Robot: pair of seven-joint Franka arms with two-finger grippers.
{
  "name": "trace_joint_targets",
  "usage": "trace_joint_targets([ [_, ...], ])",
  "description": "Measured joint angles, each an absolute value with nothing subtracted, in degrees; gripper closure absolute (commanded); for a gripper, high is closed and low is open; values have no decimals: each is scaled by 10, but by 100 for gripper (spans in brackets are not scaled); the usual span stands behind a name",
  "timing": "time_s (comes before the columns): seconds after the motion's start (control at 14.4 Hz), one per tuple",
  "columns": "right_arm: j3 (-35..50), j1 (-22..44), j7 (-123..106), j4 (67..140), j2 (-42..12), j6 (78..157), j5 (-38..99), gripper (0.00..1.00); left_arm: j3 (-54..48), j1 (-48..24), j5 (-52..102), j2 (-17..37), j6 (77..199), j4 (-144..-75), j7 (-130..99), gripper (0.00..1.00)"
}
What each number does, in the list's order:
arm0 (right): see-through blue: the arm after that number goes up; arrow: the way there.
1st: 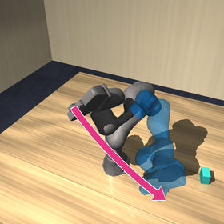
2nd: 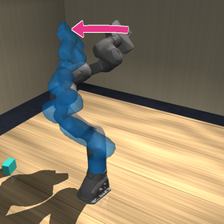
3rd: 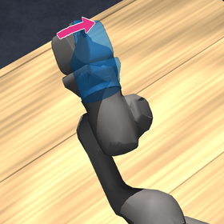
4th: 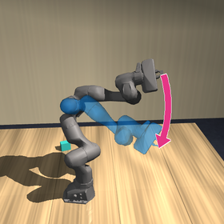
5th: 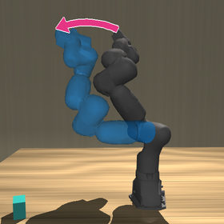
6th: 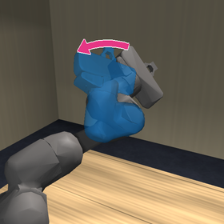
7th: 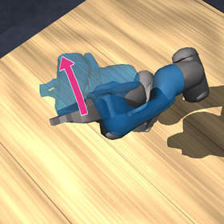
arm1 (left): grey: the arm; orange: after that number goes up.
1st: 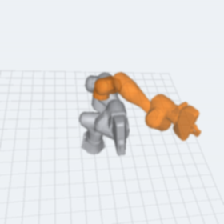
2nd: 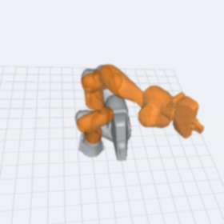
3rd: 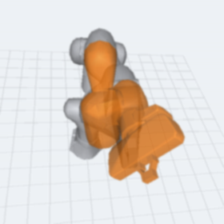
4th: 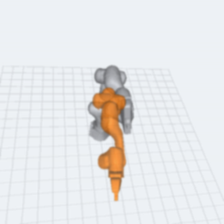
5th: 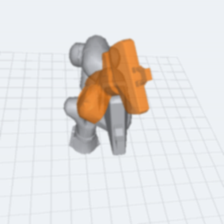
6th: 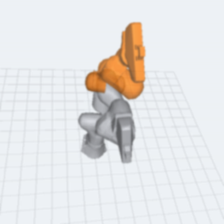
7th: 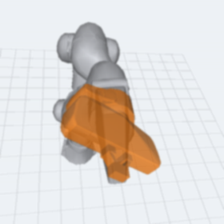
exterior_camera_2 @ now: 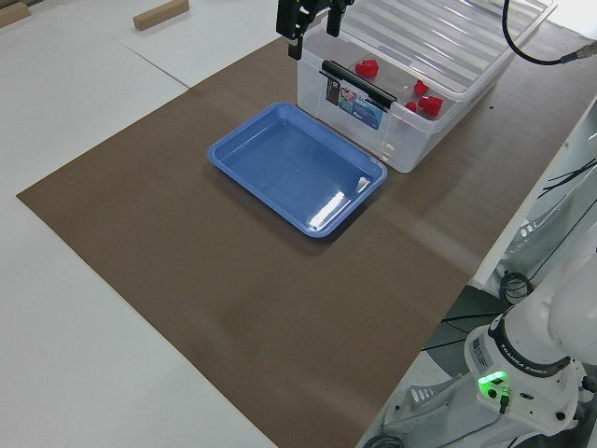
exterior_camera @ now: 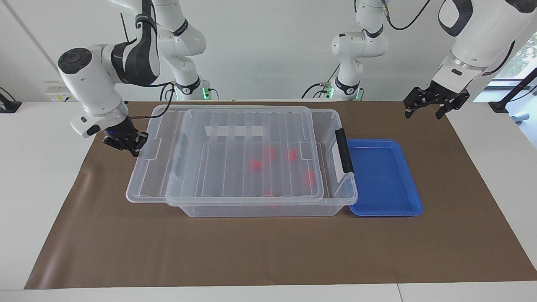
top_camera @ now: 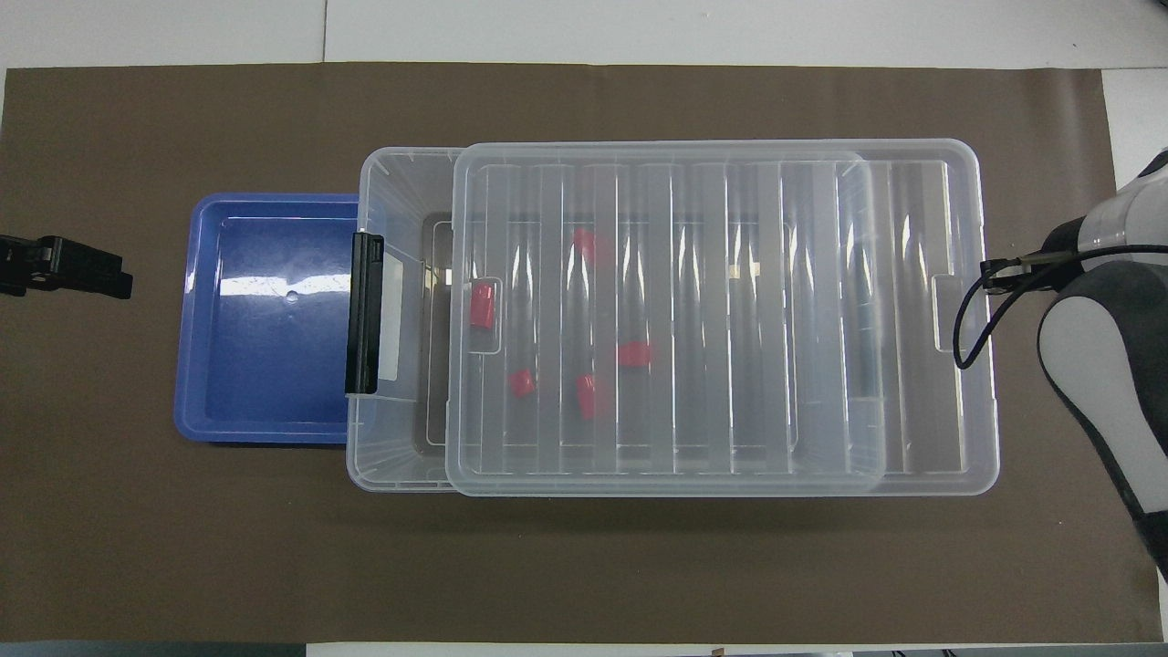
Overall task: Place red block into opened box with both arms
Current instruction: 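Slide the clear lid back over the box with the right gripper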
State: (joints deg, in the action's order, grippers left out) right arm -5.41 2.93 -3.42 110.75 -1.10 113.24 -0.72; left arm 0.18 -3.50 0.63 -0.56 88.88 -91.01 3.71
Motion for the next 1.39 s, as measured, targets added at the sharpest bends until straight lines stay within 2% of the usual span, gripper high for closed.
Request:
trace_joint_targets([
  [1.39, 19, 30, 91, 1110, -9, 1132, -8, 100, -4, -34, 7, -7, 883, -910, 37, 0],
])
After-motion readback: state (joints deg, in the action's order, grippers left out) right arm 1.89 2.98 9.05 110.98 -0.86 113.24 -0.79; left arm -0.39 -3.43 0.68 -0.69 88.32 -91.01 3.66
